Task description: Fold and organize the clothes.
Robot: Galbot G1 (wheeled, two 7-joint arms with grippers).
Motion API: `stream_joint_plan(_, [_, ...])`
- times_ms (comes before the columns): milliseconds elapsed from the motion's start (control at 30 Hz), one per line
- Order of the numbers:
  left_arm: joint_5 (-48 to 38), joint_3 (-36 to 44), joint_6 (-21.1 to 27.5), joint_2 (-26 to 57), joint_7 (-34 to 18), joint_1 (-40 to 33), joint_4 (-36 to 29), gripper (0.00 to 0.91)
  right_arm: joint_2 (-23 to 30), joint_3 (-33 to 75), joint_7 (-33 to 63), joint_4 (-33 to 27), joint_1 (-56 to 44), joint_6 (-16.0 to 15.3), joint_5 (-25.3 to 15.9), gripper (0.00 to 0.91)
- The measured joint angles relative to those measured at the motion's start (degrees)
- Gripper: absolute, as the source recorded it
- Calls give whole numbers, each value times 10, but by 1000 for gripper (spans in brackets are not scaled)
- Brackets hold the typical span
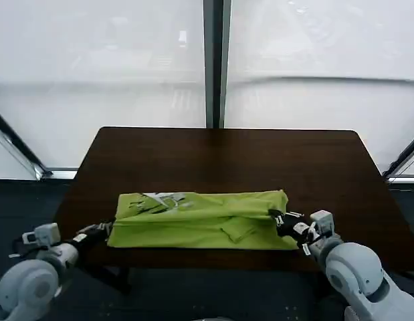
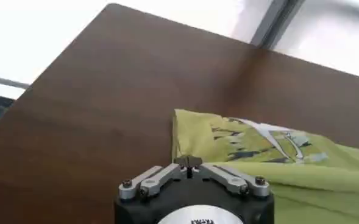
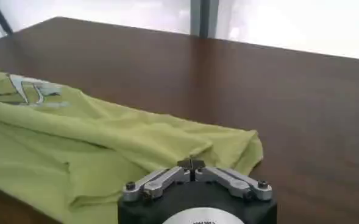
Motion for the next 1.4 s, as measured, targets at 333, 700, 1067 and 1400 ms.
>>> stream_joint_plan(333, [-2, -16, -2, 1, -7, 3, -5, 878, 16, 48, -1, 15, -8, 29, 9, 878])
stream_joint_plan(700, [-19, 35, -22, 11, -27, -118, 48, 878, 91, 62, 15, -91, 92, 35, 3, 878])
stream_joint_plan(1067, [14, 110, -26, -10, -26, -201, 101, 878, 155, 44, 13, -160, 130, 34, -17, 839])
stream_joint_plan(1400, [28, 137, -30, -21, -26, -220, 119, 819, 178, 30, 11, -186, 142, 36, -29, 741])
